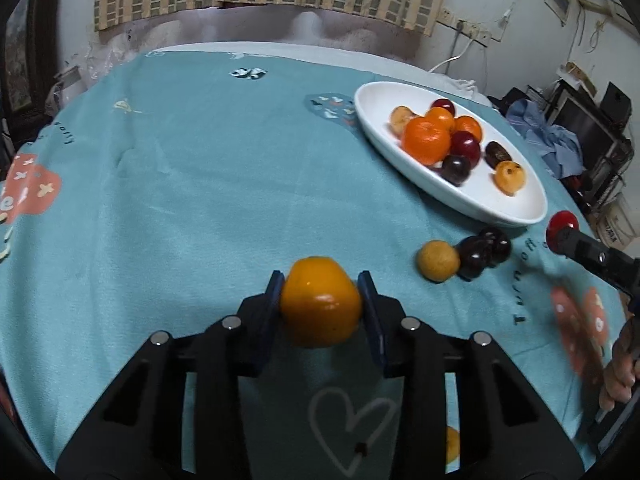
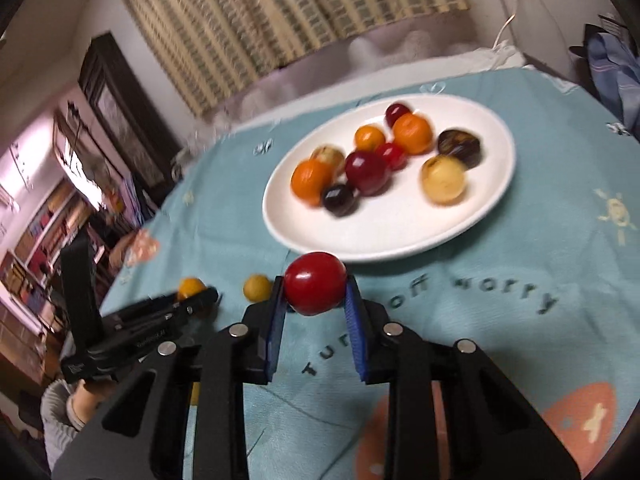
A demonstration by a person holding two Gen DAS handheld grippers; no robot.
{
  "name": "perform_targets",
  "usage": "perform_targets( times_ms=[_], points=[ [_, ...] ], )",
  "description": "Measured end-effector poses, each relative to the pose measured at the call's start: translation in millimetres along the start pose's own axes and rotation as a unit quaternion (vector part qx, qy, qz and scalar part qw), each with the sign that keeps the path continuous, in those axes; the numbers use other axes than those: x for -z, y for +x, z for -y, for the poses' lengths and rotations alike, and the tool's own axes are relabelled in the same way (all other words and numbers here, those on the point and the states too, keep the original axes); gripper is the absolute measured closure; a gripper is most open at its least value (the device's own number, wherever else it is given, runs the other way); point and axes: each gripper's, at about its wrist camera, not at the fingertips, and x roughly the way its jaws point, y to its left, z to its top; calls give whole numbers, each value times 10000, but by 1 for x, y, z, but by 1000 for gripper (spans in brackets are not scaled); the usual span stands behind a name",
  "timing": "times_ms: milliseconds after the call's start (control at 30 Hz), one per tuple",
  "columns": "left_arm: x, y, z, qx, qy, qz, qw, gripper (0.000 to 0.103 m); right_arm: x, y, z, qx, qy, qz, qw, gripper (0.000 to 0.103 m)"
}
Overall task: Organize fruits
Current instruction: 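Lower both held fruits onto the white plate and open both tools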
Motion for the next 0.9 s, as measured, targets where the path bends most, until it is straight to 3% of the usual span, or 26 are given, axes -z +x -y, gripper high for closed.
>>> perform_targets(
  times_ms=[367,467,600,700,767,800,833,900],
  points=[
    [-3,-16,14,206,181,347,9990,65,-7,-15,5,51,27,289,9996,74],
    [-24,-22,28,357,229,466,9980,65,-15,-14,4,272,-104,410,9987,74],
    [-67,-12,61,263,556,641,9960,65,-36,-3,5,682,-439,439,9957,74],
    [-85,13,80,375,630,495,9961,61,-47,16,12,649,-453,284,9965,72],
    [-86,25,91,251,732,528,9956,24,-50,25,24,639,-274,151,9975,63],
    [-83,25,95,112,778,705,9944,22,-50,24,28,634,-227,171,9976,37],
    [-80,25,97,62,860,777,9932,22,-51,17,32,655,-184,349,9971,30],
    [-75,21,95,56,982,770,9922,22,-54,2,39,600,-15,649,9961,29]
  ],
)
